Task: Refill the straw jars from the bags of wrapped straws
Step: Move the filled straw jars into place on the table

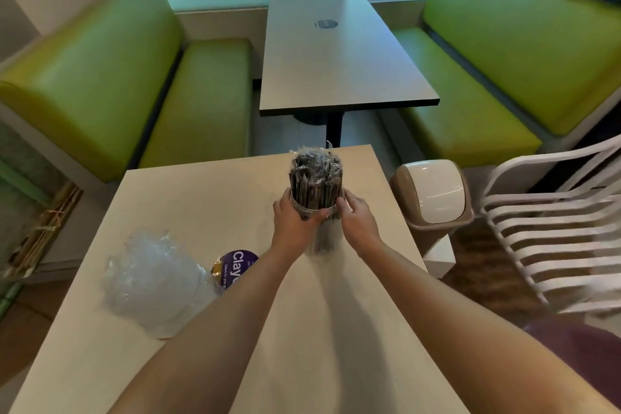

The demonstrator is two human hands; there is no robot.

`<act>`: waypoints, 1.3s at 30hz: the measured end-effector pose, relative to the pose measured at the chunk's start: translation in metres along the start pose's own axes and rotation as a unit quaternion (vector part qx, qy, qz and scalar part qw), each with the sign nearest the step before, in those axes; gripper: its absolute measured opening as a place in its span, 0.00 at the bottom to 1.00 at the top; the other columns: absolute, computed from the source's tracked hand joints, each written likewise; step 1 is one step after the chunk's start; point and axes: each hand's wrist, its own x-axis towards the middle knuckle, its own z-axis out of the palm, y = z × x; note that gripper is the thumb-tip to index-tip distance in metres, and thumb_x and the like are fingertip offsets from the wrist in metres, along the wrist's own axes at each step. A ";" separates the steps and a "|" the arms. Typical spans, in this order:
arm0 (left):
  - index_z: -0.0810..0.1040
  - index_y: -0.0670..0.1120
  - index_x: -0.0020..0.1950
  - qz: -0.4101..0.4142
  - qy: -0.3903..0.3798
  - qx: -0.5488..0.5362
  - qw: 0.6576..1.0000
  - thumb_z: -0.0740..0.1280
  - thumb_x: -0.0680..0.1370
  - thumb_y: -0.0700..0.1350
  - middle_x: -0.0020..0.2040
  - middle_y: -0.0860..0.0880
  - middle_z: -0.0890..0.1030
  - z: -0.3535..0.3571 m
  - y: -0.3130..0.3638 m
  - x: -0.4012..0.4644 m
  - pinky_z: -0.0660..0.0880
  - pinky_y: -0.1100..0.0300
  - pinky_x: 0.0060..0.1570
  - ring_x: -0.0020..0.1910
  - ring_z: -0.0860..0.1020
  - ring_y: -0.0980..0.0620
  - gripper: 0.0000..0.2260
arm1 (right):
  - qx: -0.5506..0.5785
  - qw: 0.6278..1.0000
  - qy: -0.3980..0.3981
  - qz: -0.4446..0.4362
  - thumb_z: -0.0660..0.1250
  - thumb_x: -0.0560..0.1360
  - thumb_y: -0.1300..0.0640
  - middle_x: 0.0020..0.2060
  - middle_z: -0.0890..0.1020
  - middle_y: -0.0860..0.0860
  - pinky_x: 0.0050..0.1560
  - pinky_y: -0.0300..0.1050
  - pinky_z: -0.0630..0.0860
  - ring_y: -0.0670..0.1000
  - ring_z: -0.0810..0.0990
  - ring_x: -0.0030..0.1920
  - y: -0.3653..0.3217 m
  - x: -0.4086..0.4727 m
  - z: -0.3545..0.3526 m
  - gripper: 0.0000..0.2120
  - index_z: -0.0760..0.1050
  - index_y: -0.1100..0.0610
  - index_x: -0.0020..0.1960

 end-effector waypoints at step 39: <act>0.67 0.48 0.71 -0.020 0.023 0.036 0.999 0.73 0.64 0.65 0.64 0.46 0.76 0.017 0.002 0.183 0.72 0.45 0.65 0.65 0.74 0.47 0.41 | -0.010 0.997 -0.070 0.030 0.55 0.82 0.52 0.69 0.71 0.54 0.72 0.52 0.63 0.54 0.68 0.71 -0.027 0.179 0.032 0.21 0.65 0.55 0.74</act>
